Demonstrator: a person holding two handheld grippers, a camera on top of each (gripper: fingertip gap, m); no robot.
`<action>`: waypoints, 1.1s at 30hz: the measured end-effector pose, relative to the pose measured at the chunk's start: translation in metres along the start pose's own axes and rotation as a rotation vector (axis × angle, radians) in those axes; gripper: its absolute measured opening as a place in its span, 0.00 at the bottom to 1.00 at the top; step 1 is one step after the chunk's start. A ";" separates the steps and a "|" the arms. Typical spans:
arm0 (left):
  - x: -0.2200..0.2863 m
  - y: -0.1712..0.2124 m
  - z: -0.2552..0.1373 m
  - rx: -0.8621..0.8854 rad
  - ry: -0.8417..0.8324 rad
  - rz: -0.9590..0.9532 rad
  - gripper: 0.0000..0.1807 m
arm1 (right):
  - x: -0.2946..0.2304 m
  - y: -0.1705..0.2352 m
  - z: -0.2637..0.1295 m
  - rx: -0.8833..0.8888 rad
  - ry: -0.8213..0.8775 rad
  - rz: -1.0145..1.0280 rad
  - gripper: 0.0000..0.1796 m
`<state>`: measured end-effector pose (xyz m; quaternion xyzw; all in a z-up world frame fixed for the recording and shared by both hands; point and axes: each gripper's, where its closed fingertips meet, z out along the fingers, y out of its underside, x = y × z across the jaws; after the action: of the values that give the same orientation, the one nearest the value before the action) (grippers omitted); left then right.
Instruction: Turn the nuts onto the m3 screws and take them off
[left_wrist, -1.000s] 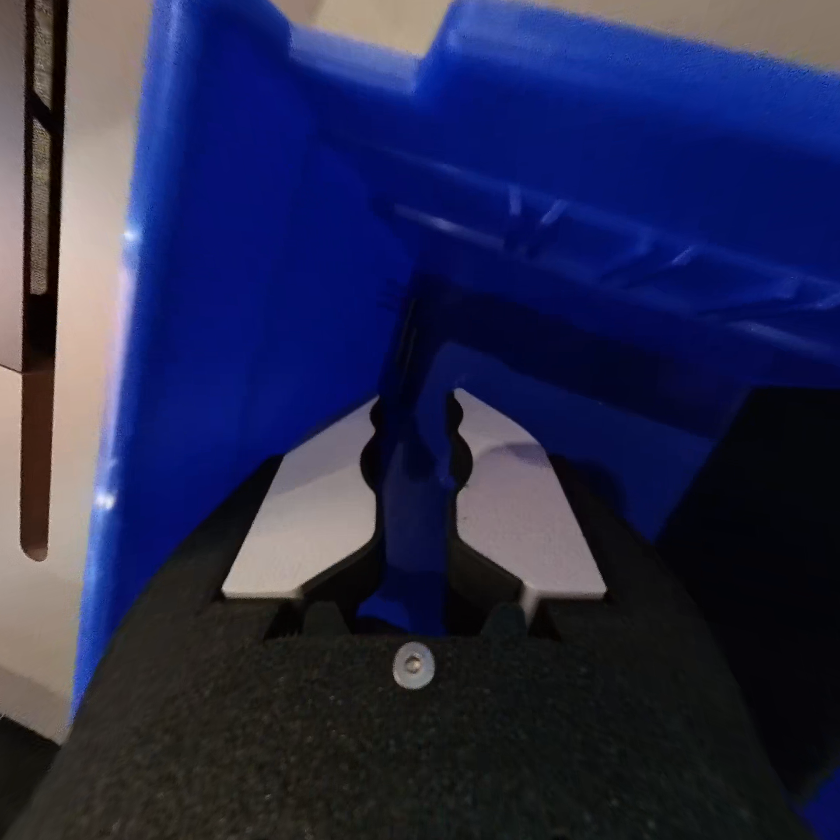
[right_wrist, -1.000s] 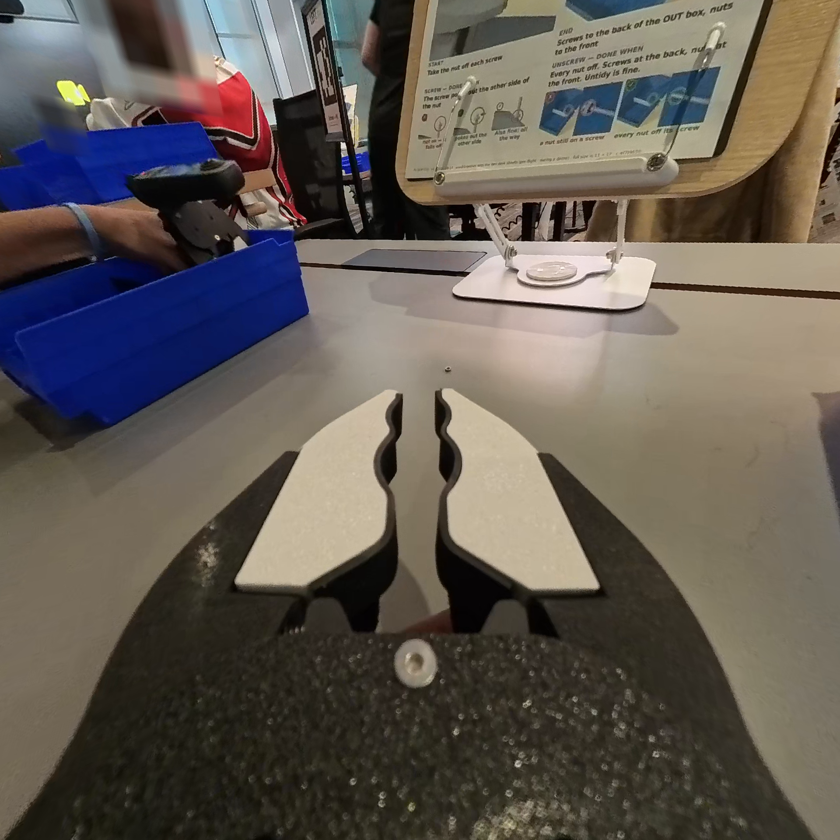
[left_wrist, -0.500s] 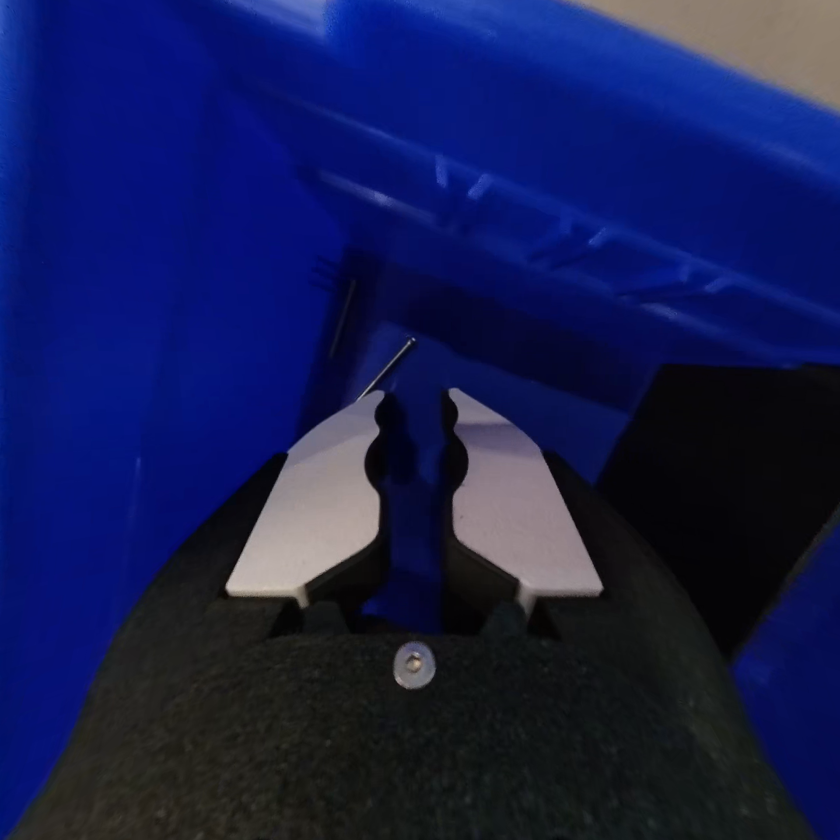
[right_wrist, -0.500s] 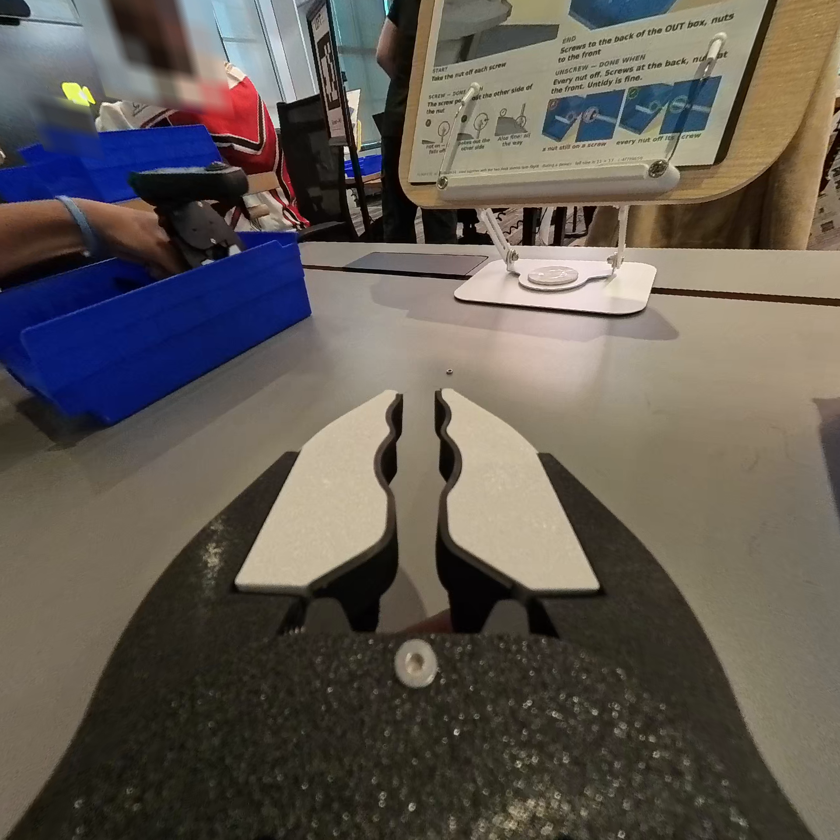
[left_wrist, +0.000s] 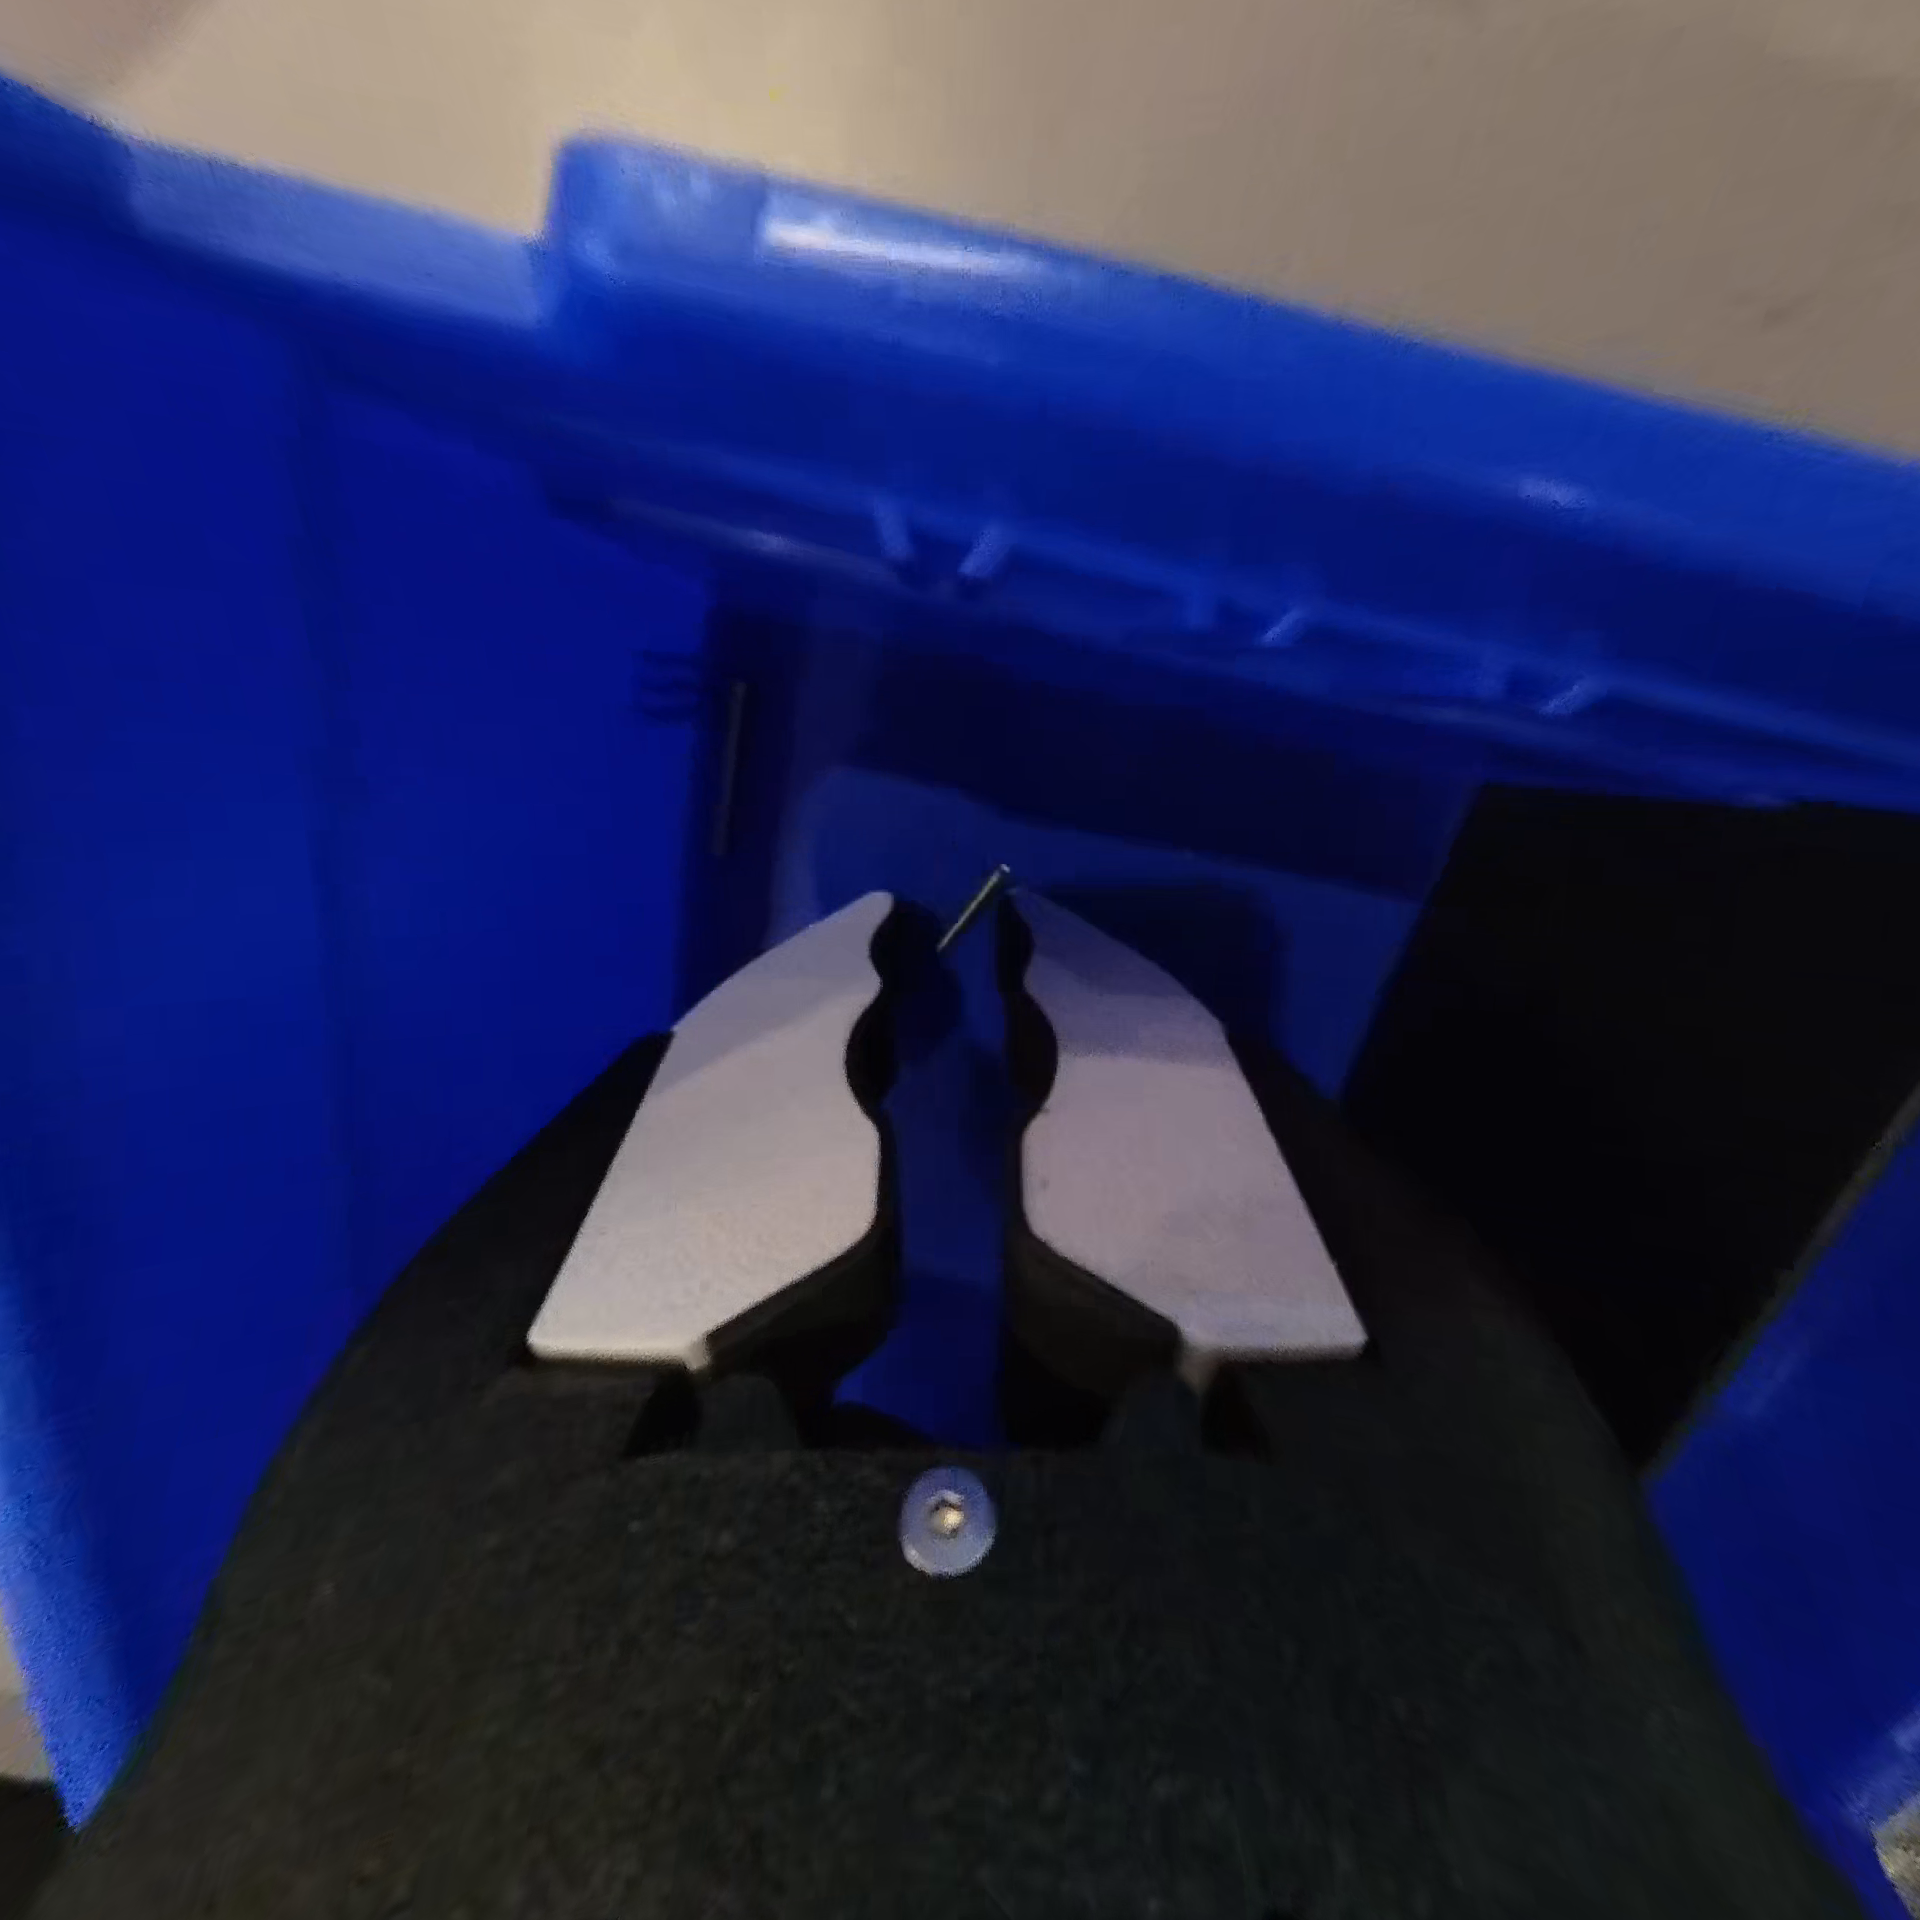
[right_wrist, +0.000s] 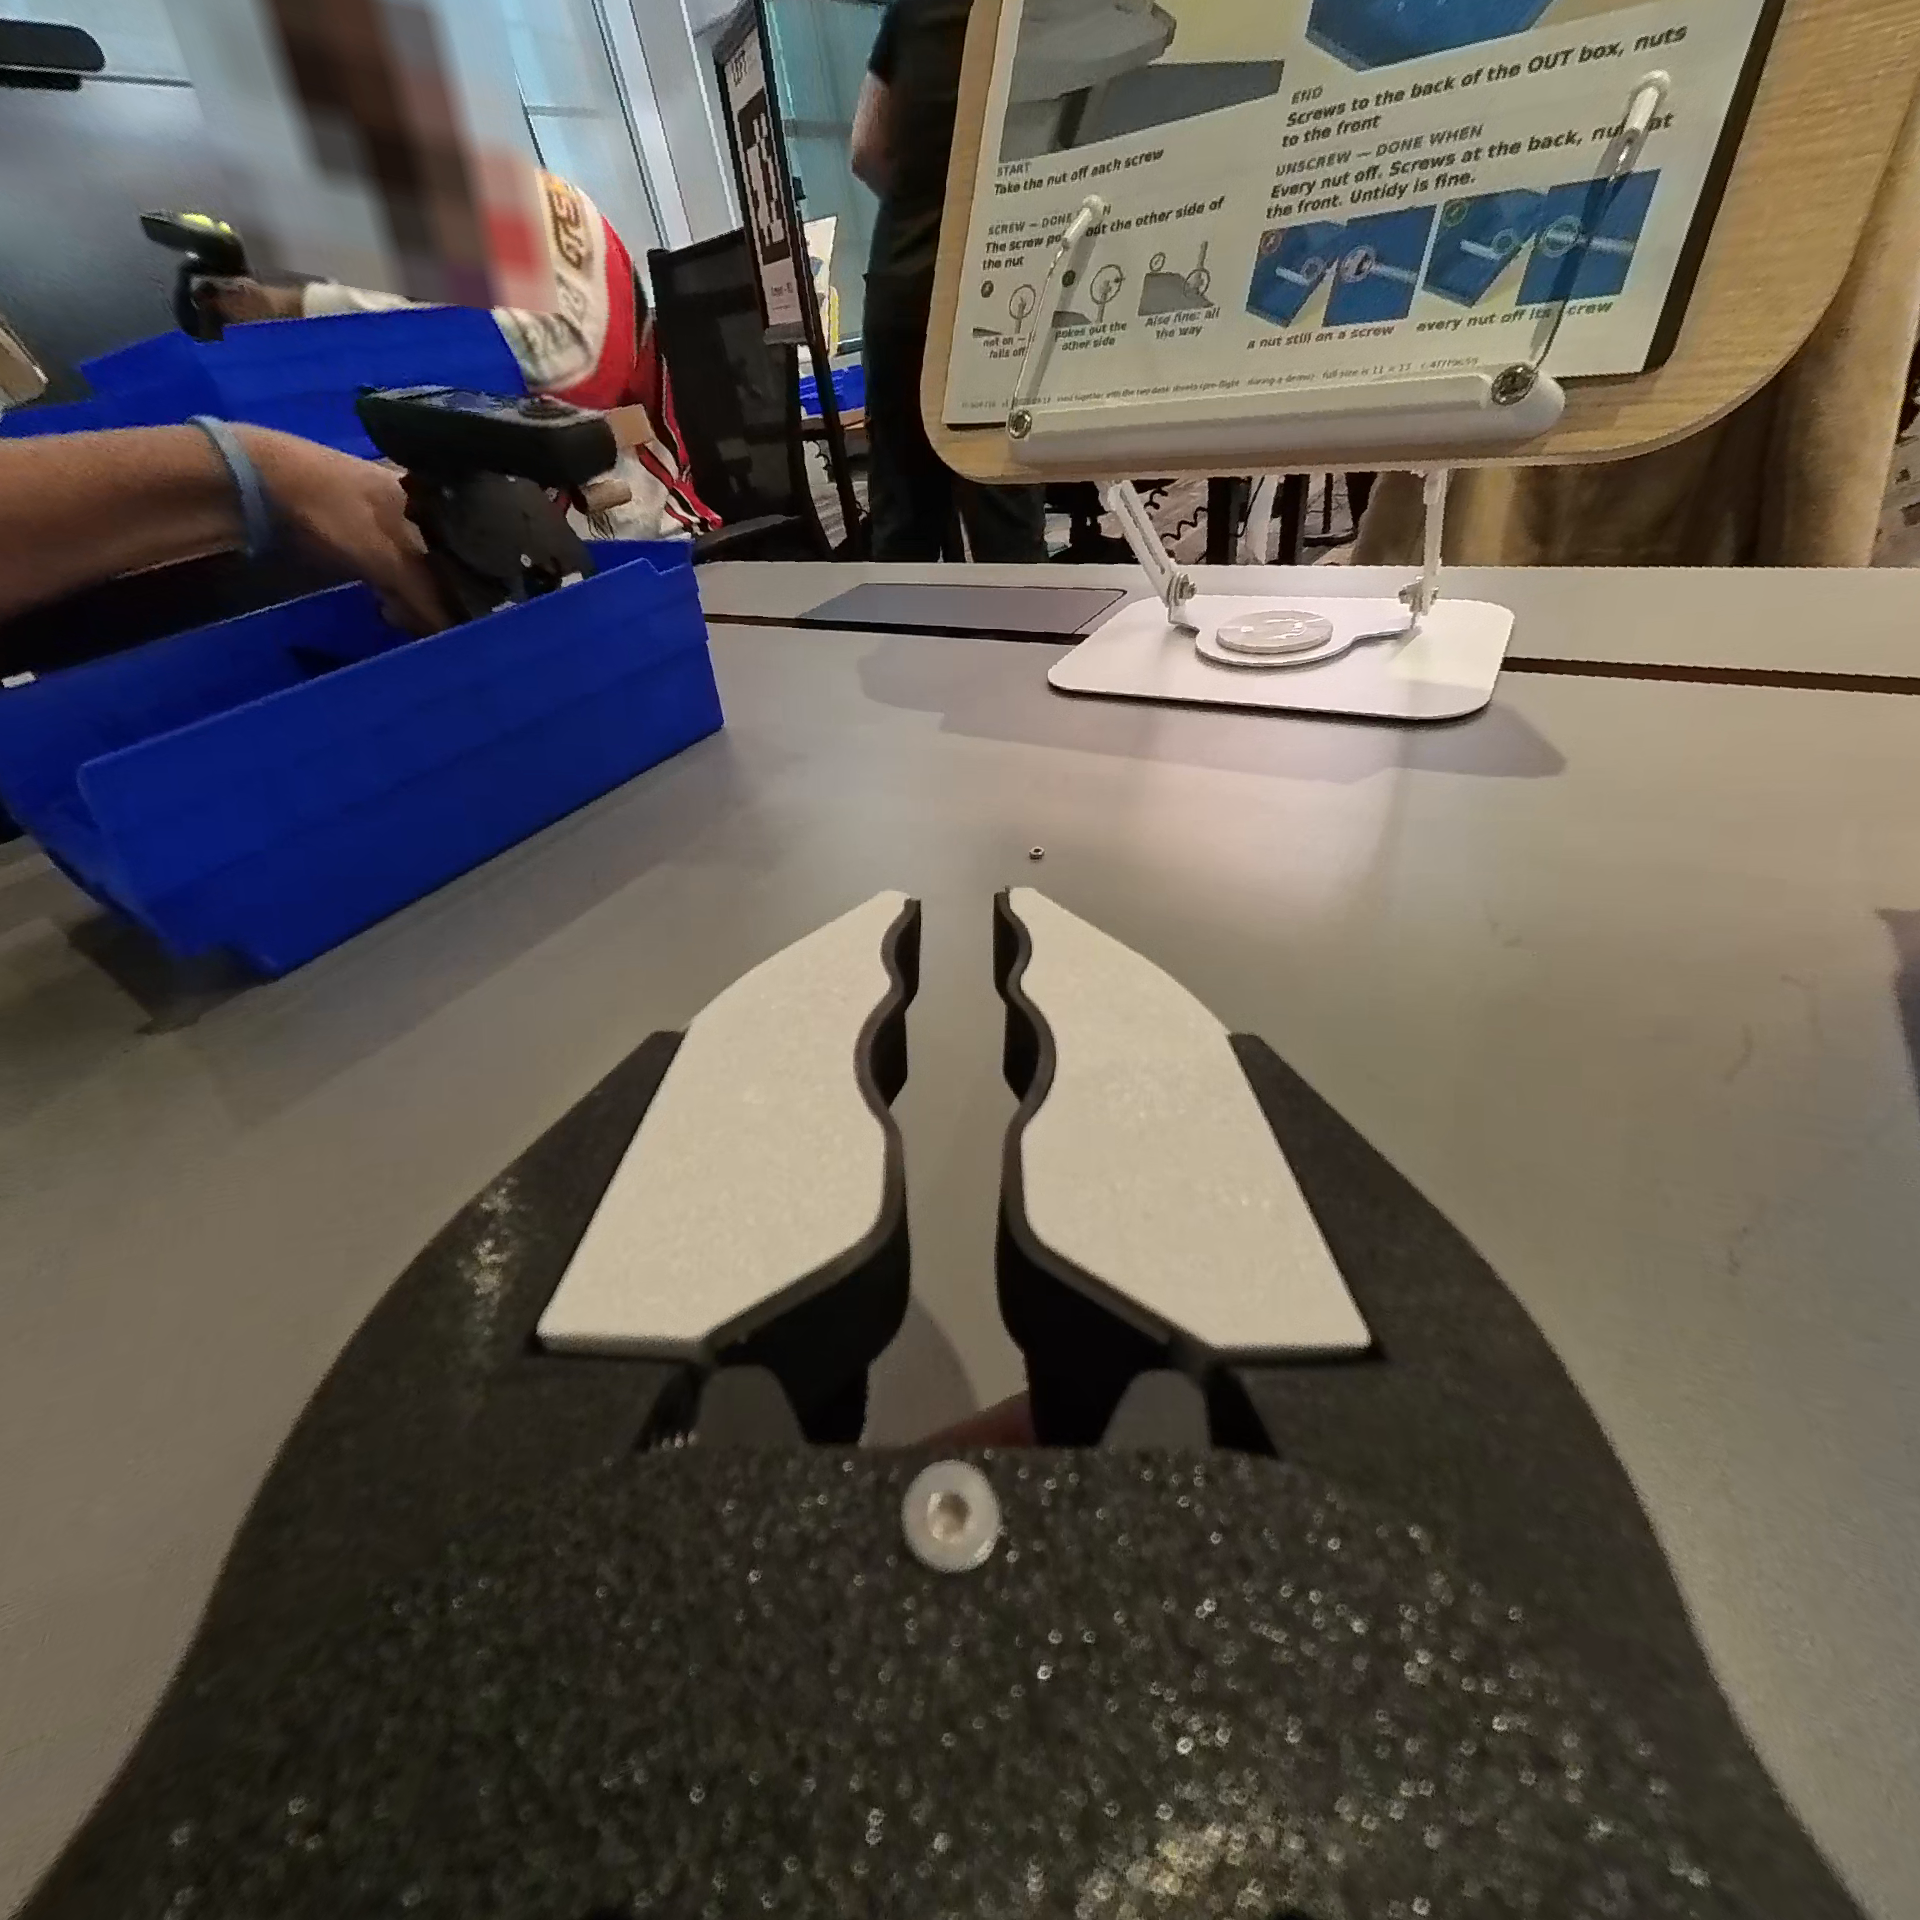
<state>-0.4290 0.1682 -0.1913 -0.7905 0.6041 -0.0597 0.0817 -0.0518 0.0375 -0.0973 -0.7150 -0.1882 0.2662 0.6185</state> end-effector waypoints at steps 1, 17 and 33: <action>0.000 0.000 0.000 -0.005 -0.003 0.012 0.04 | 0.000 0.000 0.000 -0.001 0.000 0.001 0.07; 0.023 -0.078 -0.160 0.700 -0.350 -0.129 0.01 | -0.004 0.001 0.002 -0.010 -0.020 0.003 0.07; 0.251 -0.257 -0.154 1.475 0.100 -0.211 0.01 | -0.082 -0.005 -0.010 -0.055 -0.497 -0.034 0.08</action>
<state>-0.1497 -0.0163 0.0102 -0.5807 0.3310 -0.4927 0.5571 -0.1097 -0.0185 -0.0790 -0.6407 -0.3538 0.4183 0.5380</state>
